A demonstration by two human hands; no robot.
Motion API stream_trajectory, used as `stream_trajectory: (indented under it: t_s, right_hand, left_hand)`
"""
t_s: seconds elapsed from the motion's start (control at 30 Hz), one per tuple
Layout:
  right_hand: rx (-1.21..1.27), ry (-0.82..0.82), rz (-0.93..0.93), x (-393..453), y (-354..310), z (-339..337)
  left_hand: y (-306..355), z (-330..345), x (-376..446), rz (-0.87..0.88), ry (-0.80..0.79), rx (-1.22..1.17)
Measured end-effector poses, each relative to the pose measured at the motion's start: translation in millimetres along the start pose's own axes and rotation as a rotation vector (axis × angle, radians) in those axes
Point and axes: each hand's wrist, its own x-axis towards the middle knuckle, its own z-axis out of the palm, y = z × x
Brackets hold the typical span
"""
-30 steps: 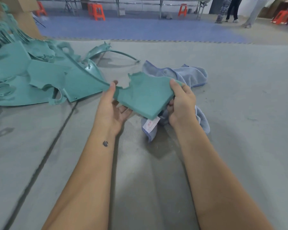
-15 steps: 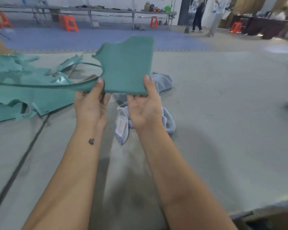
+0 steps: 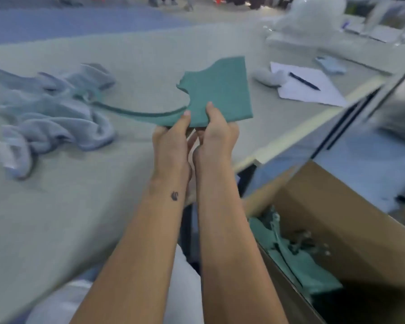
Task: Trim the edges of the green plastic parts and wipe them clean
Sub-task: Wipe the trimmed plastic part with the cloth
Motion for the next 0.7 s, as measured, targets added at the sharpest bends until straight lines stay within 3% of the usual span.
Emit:
stream_trajectory:
  t_s: [0.27,0.43,0.53,0.6,0.7]
  right_hand:
    - [-0.009,0.33,-0.192,33,-93,-134]
    - [0.037,0.557,-0.218,38,-116,-219]
    - [0.036,0.745,-0.237,33,-109,-259]
    - [0.027,0.916,-0.174,33,-103,-283]
    - [0.029,1.119,0.107,19,-92,-317]
  left_hand:
    - [-103,84,-85,-0.239,-0.177,0.221]
    - [-162,95,-127,-0.509,-0.197,0.403]
    - [-192,87,-149,-0.699,-0.363,0.504]
    - [-199,82,-168,-0.878,-0.456,0.577]
    - [-204,70,-171,-0.924,-0.266,0.633]
